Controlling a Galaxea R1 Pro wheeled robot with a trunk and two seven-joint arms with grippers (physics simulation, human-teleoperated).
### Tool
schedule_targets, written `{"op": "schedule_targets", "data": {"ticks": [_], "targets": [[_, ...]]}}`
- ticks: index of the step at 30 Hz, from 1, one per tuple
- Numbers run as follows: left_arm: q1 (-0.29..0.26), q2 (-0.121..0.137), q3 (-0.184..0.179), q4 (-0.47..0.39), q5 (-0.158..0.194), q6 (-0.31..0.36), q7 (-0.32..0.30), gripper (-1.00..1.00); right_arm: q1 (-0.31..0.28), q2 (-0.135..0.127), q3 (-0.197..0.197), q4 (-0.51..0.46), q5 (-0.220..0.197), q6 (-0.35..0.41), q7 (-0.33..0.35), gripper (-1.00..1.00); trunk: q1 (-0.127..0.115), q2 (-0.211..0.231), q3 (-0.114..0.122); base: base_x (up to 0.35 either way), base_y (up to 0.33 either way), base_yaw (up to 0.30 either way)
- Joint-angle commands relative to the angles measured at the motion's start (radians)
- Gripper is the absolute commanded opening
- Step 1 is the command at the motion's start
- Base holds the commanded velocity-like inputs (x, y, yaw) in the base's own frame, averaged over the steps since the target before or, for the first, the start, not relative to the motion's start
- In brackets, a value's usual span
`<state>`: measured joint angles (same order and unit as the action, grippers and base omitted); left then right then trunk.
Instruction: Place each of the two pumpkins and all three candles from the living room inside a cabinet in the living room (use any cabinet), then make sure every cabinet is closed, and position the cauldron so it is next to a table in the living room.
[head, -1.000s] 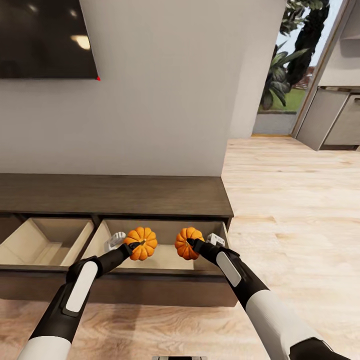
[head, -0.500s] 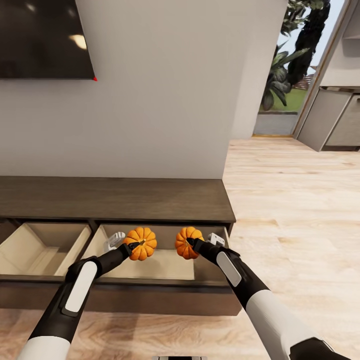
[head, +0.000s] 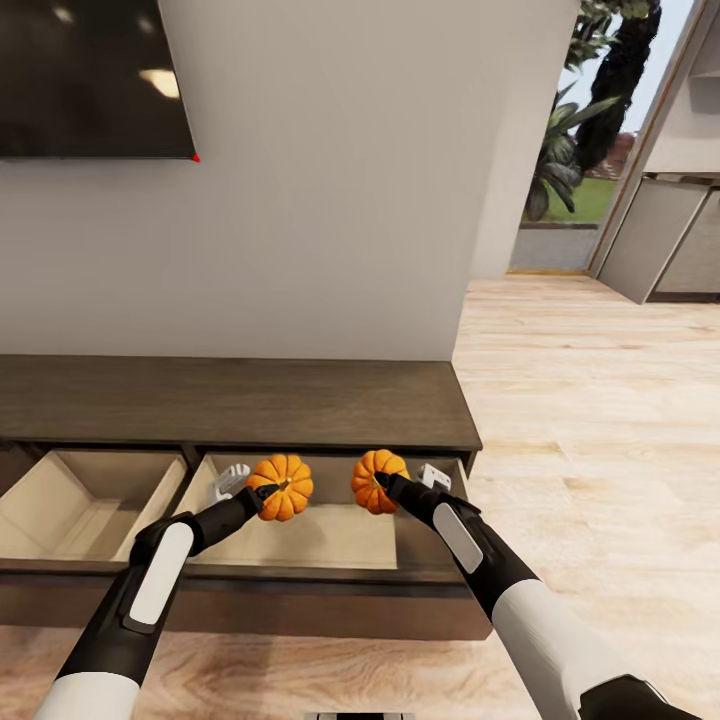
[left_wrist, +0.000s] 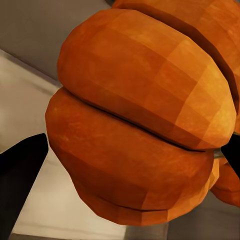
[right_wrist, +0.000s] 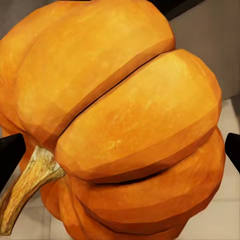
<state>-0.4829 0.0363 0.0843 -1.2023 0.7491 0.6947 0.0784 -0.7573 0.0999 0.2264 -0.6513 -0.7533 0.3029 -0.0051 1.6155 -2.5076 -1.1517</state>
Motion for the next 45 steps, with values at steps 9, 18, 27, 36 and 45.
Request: {"op": "schedule_targets", "data": {"ticks": [9, 18, 27, 36, 45], "targets": [[-0.001, 0.002, 0.002, -0.002, 0.011, 0.005, 0.002, -1.0, -0.001, 0.0, 0.001, -0.001, -0.005, -0.002, 0.002, -1.0, 0.0, 0.0, -0.001, 0.004, 0.001, 0.0], [0.0, 0.001, 0.002, -0.002, 0.01, 0.005, 0.009, -1.0, -0.001, 0.0, 0.001, -0.001, -0.005, -0.002, 0.002, -1.0, 0.002, -0.002, -0.02, 0.0, 0.0, 0.0], [0.0, -0.007, -0.004, -0.038, 0.011, 0.005, 0.126, -1.0, -0.001, 0.0, 0.001, -0.001, -0.006, 0.009, -0.013, -1.0, 0.006, -0.004, -0.055, 0.0, 0.0, 0.0], [-0.001, -0.009, -0.053, -0.069, 0.011, 0.005, 0.224, -1.0, -0.001, 0.001, 0.001, 0.002, -0.004, 0.009, -0.035, -1.0, 0.01, -0.006, -0.09, 0.0, 0.0, 0.0], [0.0, -0.017, -0.06, -0.076, 0.011, 0.005, 0.226, -1.0, -0.001, 0.002, 0.002, 0.001, 0.037, -0.011, -0.085, -1.0, 0.014, -0.008, -0.125, 0.0, 0.0, 0.0]]}}
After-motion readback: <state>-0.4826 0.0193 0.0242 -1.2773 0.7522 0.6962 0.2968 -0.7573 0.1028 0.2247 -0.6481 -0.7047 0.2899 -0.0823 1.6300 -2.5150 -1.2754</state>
